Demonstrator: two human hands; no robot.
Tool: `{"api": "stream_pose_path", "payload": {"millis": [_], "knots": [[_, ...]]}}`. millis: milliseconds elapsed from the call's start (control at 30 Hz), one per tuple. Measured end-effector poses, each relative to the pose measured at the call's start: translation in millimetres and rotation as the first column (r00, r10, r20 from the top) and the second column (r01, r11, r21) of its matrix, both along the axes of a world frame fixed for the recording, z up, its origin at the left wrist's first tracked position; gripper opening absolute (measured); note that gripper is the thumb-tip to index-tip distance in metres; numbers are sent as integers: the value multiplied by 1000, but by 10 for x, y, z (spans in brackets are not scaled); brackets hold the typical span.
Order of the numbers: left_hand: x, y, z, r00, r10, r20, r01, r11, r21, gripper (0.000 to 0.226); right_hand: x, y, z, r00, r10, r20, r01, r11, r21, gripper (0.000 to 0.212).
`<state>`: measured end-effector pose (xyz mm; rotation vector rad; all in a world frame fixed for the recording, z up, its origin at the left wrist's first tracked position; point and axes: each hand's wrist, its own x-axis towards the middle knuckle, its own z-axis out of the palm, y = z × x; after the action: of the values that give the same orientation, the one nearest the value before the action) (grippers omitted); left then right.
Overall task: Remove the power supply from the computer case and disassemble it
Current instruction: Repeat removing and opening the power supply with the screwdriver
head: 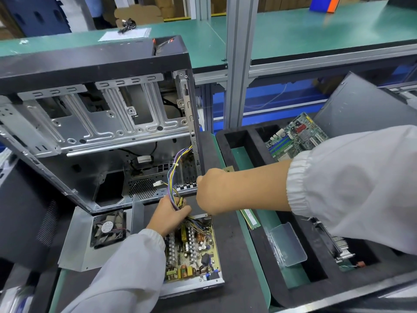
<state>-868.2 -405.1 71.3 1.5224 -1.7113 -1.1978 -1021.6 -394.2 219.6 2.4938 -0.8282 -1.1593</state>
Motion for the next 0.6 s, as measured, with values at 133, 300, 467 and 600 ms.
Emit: {"api": "stream_pose_path", "payload": {"millis": [133, 300, 467, 600], "knots": [[2, -19, -36, 1000, 8, 20, -8, 1000, -18, 50, 100, -18, -163, 999, 35, 33, -32, 996, -78, 26], [9, -22, -41, 1000, -13, -3, 13, 1000, 4, 36, 64, 10, -179, 999, 36, 35, -34, 998, -56, 16], [1, -12, -43, 1000, -13, -6, 13, 1000, 10, 35, 23, 52, -71, 994, -86, 72, 81, 994, 74, 15], [-5, -6, -30, 1000, 13, 18, -13, 1000, -8, 51, 127, 81, -89, 995, -92, 46, 93, 996, -13, 11]]}}
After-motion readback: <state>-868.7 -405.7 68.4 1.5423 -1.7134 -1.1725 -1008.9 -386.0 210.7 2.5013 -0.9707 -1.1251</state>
